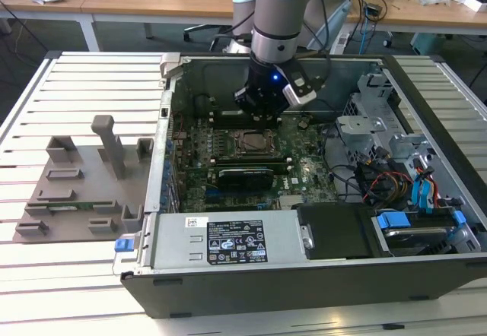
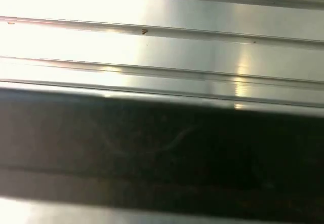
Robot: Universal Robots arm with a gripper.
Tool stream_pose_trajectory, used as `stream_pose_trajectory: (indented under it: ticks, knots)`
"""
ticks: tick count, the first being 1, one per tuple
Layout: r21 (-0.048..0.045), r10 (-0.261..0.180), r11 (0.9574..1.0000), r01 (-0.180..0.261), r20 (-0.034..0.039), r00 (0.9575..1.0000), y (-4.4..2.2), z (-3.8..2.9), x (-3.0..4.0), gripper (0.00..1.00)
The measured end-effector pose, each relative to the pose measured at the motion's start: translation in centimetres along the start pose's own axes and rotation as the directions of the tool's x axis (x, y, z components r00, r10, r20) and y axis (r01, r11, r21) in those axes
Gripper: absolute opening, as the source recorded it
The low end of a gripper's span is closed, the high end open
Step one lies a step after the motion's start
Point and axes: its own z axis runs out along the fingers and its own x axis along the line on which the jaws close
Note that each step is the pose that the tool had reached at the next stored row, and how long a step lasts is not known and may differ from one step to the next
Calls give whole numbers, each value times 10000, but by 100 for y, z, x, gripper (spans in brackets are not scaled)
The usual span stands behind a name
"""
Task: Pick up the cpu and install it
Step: 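Install the first cpu locking lever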
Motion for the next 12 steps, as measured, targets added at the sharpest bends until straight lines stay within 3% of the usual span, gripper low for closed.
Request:
stream_pose_trajectory:
  ticks: [1,2,5,12]
  knots:
    - [53,0,10000,0,-3,10000,-2,-6,0,11]
    - [178,0,9998,0,-14,10000,-15,-12,1,11]
    - [308,3,9995,-2,-25,10000,-77,-15,6,11]
    - [375,3,9993,-2,-30,10000,-197,-17,16,11]
